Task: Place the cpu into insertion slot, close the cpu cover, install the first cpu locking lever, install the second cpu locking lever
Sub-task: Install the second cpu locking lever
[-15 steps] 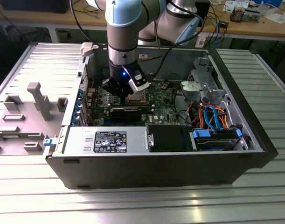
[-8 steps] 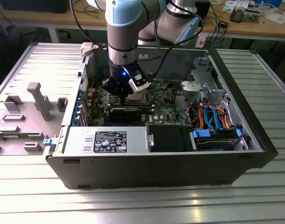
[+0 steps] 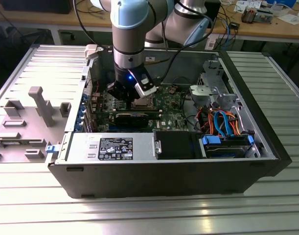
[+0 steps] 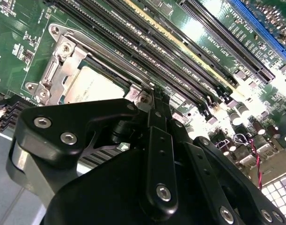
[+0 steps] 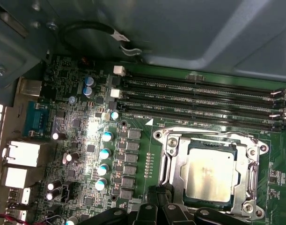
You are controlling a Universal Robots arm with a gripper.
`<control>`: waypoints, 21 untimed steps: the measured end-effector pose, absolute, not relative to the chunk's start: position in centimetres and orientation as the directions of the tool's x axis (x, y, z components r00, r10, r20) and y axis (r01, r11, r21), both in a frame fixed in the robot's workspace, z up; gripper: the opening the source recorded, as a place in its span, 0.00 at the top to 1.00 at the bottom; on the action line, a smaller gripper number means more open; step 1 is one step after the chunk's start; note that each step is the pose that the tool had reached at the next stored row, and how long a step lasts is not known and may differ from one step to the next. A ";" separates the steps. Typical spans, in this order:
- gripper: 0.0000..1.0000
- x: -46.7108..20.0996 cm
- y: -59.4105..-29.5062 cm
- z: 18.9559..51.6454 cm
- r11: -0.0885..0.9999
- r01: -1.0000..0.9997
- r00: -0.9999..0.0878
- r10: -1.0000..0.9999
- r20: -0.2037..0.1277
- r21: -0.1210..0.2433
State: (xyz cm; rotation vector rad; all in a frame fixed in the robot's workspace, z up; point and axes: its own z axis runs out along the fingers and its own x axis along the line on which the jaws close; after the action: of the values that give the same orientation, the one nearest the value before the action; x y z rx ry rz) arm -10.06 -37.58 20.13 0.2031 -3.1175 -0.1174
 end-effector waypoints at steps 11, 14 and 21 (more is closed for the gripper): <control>0.89 -10.1 -37.6 24.1 0.989 -0.129 -0.991 -0.130 0.011 0.068; 0.89 -10.0 -37.5 26.0 0.989 -0.129 -0.991 -0.130 0.011 0.067; 0.89 -8.5 -37.6 26.3 0.989 -0.129 -0.991 -0.130 0.014 0.067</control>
State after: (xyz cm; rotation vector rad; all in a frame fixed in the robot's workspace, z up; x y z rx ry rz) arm -8.49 -37.58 26.30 0.2029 -3.1148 -0.1031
